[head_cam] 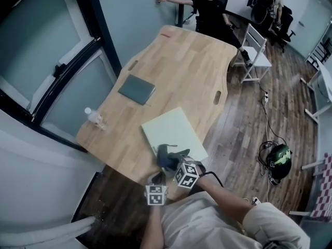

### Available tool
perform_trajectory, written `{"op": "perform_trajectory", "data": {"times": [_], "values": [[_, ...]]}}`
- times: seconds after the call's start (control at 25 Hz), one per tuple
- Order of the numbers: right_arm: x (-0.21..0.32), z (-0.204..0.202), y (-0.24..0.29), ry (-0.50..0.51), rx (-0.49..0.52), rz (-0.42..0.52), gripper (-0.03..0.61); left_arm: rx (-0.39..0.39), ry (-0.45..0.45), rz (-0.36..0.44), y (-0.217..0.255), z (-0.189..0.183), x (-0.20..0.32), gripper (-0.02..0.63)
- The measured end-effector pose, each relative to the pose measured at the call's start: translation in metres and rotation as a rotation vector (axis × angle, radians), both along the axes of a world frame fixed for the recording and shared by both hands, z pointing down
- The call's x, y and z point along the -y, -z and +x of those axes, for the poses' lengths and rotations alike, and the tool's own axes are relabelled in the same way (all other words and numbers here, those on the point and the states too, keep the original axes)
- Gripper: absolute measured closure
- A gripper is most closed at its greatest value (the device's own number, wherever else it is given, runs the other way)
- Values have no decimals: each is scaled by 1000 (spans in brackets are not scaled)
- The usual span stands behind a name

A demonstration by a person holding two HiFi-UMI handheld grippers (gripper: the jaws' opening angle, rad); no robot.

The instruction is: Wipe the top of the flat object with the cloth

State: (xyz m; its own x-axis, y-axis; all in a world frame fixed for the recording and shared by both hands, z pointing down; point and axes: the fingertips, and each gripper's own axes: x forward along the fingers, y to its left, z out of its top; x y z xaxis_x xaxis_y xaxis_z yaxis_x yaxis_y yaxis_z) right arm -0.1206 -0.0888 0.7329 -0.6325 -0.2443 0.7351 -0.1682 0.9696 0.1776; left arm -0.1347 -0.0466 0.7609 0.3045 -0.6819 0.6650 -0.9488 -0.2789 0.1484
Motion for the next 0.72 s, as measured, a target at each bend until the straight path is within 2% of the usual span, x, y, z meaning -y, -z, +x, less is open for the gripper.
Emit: {"op": "perform_trajectory", "data": {"times": [0.24, 0.56, 0.72], "values": [[-24, -15, -1, 49, 17, 13, 436, 31, 45, 18, 6, -9, -1, 606], [-52, 2, 1, 80, 71, -38, 434, 41, 121, 16, 8, -21, -12, 606], [-55, 17, 3, 71, 82, -48, 434, 63, 153, 47, 25, -19, -10, 605]]}}
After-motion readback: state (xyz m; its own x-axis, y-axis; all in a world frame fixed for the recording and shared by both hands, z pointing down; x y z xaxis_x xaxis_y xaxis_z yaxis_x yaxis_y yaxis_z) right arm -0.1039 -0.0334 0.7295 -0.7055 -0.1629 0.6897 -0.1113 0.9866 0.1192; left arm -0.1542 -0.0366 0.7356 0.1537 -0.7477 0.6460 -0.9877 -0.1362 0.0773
